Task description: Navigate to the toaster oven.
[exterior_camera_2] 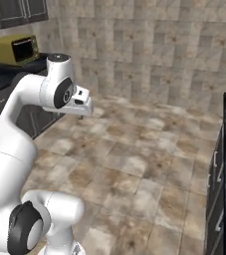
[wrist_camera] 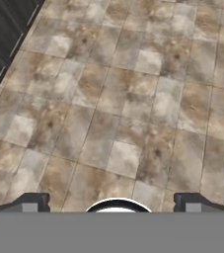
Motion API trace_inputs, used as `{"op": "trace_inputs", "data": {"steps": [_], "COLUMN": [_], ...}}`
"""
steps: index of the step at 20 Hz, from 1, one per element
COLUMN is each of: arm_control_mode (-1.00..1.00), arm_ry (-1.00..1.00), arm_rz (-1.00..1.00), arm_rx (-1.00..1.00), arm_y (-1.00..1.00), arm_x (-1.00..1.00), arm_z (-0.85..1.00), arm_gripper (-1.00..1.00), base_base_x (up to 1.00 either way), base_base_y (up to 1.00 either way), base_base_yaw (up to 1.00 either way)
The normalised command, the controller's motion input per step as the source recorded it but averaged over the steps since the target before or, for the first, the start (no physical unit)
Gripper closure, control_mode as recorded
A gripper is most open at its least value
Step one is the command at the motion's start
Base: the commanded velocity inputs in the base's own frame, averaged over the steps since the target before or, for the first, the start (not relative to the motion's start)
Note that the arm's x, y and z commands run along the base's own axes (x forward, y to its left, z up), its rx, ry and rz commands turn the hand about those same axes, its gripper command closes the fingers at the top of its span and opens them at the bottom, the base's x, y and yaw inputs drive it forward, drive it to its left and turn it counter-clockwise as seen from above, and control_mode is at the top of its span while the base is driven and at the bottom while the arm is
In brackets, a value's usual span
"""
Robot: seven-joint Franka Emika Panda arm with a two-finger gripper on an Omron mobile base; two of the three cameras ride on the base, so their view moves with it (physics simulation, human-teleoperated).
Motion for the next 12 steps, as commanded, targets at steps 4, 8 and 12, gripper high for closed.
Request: {"op": "trace_inputs", "data": {"steps": [4,8,12], "arm_control_mode": [1.00,1.00,1.00], "arm_ry": [0.00,0.00,0.00], "arm_rz": [0.00,0.00,0.00], "arm_rx": [0.00,0.00,0.00], "arm_y": [0.00,0.00,0.00], "arm_x": [0.00,0.00,0.00], "arm_z": [0.00,0.00,0.00], "arm_gripper": [-1.00,-1.00,-1.00], "base_base_x": [1.00,1.00,1.00], "base_base_y": [0.13,0.26,0.28], "base_base_yaw": [0.00,0.00,0.00]}}
